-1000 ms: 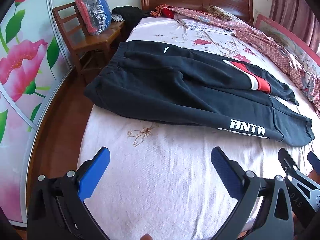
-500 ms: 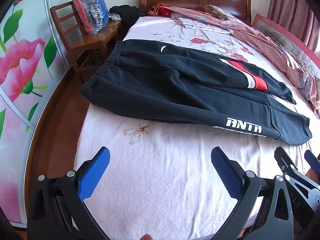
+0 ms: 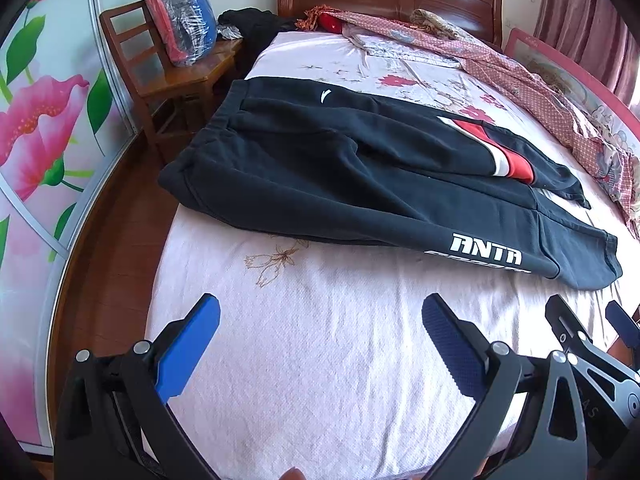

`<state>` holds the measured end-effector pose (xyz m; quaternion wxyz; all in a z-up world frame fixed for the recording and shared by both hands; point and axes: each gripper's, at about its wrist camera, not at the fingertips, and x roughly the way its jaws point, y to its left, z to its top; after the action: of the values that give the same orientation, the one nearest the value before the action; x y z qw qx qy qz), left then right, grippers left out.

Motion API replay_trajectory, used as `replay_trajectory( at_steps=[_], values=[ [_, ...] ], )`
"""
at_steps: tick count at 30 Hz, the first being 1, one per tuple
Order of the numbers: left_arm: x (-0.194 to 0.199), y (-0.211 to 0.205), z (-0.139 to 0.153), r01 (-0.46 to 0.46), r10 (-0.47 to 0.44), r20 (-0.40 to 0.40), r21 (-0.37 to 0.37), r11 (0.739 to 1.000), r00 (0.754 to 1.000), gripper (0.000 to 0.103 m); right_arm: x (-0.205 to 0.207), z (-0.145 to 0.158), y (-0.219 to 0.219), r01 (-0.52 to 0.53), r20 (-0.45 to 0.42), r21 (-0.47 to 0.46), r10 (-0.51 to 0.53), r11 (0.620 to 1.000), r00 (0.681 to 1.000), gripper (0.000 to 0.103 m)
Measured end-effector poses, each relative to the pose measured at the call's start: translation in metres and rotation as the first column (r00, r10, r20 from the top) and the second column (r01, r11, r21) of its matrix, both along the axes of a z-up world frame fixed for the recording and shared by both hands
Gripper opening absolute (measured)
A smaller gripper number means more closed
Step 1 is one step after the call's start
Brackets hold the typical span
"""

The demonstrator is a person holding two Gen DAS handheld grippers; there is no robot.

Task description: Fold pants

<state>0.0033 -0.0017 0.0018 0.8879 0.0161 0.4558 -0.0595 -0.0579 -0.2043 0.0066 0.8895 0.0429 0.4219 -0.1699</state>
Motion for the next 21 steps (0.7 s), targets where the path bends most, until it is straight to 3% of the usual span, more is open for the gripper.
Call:
replay_trajectory(
  at_steps=[18,21],
  values=[
    [0.0004,0.0018,-0.0006,-0.002,0.002,-0.004,0.000,1.000,1.000,0.101,0.0014,-0.0028,0.0005,-0.008,0.005,0.008,0.008,1.000,1.000,0.100],
    [0.0028,0.0038,-0.0024,-0.001,0.000,-0.012,-0.029,1.000,1.000,0.101,0.0005,-0.0029,0.0003,-0.008,0.014,0.009,0.008,1.000,1.000,0.100]
  ],
)
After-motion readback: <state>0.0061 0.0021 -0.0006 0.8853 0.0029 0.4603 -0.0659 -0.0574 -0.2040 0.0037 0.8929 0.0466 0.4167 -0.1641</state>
